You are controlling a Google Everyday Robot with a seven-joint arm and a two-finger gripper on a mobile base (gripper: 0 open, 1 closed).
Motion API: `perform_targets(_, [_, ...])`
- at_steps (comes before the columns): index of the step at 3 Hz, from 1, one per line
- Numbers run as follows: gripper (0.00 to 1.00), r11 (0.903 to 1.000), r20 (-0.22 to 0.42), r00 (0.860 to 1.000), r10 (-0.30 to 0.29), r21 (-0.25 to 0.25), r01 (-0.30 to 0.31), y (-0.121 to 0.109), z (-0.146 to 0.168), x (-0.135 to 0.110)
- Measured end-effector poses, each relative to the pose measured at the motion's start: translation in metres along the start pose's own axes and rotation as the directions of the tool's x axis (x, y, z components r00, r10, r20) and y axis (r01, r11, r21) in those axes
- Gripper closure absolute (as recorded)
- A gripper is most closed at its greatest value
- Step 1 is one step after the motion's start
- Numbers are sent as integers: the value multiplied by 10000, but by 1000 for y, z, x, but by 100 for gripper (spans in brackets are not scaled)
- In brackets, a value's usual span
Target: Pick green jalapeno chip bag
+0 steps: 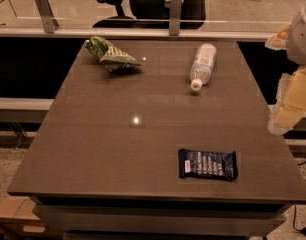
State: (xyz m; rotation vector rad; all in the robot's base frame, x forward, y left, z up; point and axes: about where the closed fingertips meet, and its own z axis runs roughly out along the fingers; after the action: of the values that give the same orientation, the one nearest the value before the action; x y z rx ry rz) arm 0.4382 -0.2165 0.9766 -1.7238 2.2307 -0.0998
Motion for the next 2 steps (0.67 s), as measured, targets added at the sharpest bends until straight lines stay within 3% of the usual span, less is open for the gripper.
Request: perform_targets(2, [0, 9999, 100, 9999, -119, 82, 118, -11, -6, -1])
